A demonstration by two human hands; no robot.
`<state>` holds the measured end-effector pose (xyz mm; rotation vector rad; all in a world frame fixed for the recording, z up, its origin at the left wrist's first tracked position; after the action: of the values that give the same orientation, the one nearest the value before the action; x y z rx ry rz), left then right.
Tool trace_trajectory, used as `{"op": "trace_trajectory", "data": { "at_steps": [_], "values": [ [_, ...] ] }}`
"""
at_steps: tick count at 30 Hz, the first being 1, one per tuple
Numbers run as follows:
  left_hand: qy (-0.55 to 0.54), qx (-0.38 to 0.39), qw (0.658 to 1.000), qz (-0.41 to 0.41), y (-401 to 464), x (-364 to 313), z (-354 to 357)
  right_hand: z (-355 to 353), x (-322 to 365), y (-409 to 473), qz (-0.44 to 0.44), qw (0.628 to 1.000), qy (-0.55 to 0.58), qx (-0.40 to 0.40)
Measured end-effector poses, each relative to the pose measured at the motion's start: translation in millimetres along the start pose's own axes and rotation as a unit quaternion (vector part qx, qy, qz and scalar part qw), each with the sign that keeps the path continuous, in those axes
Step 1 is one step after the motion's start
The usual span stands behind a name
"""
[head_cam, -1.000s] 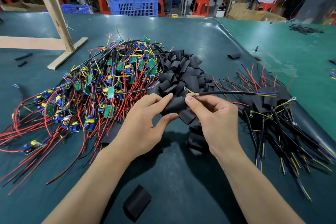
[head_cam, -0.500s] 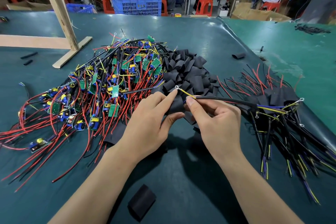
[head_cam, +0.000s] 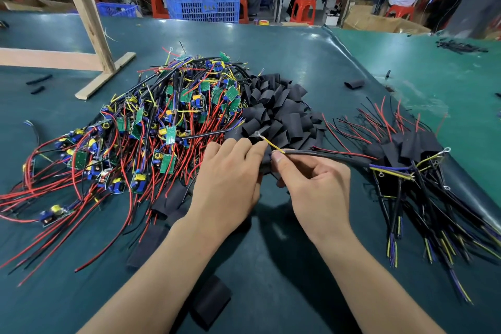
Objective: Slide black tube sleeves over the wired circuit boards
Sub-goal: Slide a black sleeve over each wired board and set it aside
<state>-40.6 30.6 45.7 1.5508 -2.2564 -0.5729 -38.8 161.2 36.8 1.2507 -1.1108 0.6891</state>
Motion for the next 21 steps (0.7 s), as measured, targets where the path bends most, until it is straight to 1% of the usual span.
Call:
{"op": "trace_trajectory", "data": {
  "at_steps": [3, 6, 8, 11, 13, 16, 21],
  "values": [
    [0.001, -0.014, 1.000, 0.013, -1, -2, -1, 0, 3, 1, -0.002, 1.000, 0.011, 0.011],
    [-0.070, 0.003, 0.997, 0.025, 0, -4, -1, -3, 8, 7, -0.015, 0.999, 0.043, 0.017],
    [-0.138, 0.003, 0.990, 0.014, -1, 0, -2, -10, 7, 13, 0.013, 0.996, 0.088, -0.001],
    [-0.209, -0.016, 0.978, -0.011, -1, 14, -2, -14, -1, 17, 0.095, 0.981, 0.171, -0.007],
    [-0.227, -0.016, 0.974, -0.002, -2, 15, -2, -12, -7, 16, 0.135, 0.974, 0.181, 0.001],
    [-0.244, -0.002, 0.970, 0.010, -4, 9, -1, -6, -10, 13, 0.165, 0.967, 0.193, 0.023],
    [-0.284, -0.036, 0.958, 0.000, -4, 13, -2, -1, -12, 13, 0.191, 0.943, 0.268, 0.050]
  ]
}}
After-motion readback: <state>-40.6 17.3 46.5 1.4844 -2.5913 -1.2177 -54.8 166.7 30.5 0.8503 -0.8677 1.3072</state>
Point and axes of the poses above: each hand's wrist, its own y-axis towards the middle knuckle, its own z-axis out of the palm, x = y × z, the point moved 6 cm from there along y, towards the middle knuckle, and after that the axes turned 5 degrees about y, right-handed, at the moved point
